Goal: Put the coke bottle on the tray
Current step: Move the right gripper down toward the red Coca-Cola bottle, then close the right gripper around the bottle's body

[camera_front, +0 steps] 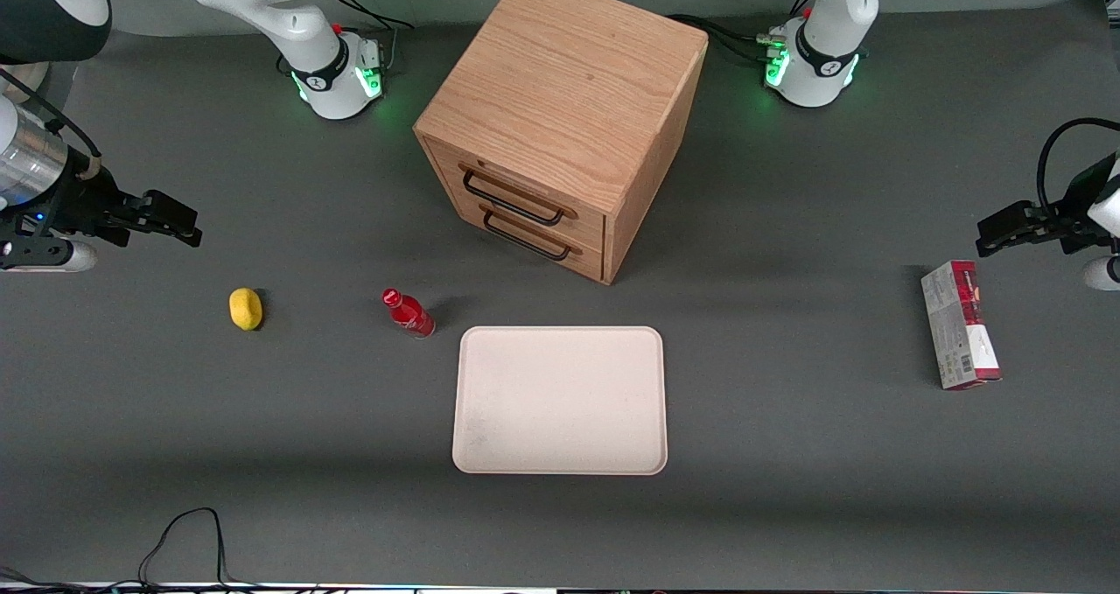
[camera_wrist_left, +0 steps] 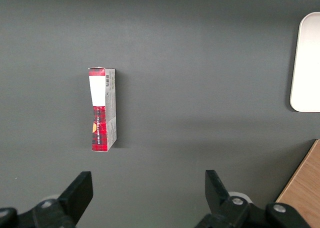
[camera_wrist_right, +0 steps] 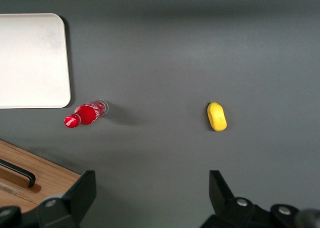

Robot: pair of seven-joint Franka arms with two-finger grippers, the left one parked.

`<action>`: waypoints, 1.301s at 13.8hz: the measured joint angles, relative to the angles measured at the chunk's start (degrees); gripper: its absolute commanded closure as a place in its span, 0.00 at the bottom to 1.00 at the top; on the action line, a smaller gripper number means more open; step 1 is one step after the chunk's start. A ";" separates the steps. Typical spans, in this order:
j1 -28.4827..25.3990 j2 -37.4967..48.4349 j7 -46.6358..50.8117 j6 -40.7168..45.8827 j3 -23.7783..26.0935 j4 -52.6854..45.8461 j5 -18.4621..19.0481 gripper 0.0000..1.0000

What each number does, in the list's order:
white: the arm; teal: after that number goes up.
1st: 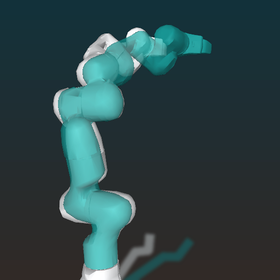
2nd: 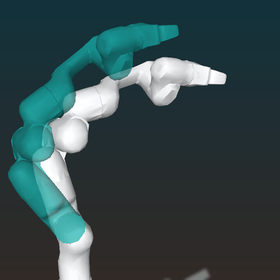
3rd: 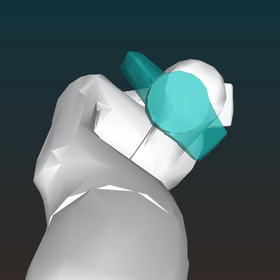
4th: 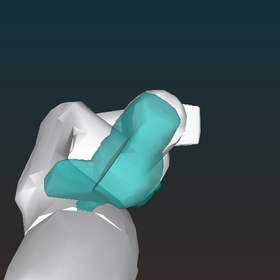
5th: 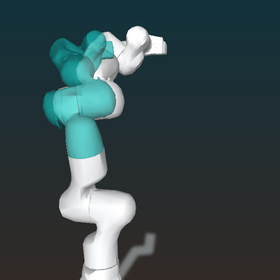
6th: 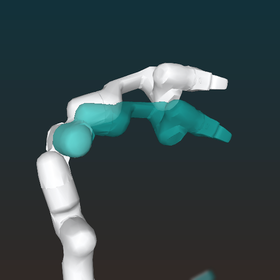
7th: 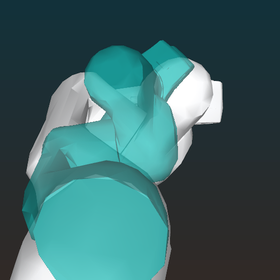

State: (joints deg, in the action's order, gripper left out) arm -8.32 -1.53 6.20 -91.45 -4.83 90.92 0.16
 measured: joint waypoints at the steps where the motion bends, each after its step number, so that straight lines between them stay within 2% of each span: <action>1: 0.04 -0.01 0.00 0.35 0.00 -0.33 0.00 0.00; 5: 0.05 -0.17 0.01 0.17 0.57 -0.80 -0.38 0.00; 7: 0.02 -1.29 1.73 -2.76 3.07 -0.54 -2.22 0.00; 11: -0.47 -6.36 11.57 -14.12 11.80 3.27 -2.70 0.00; 14: -0.86 -8.37 12.80 -21.50 13.76 8.68 -2.70 0.00; 18: -1.36 -8.95 12.85 -36.53 15.97 21.55 -2.36 0.00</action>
State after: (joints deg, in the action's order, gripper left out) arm -9.68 -10.48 19.05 -127.98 11.14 112.47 -2.19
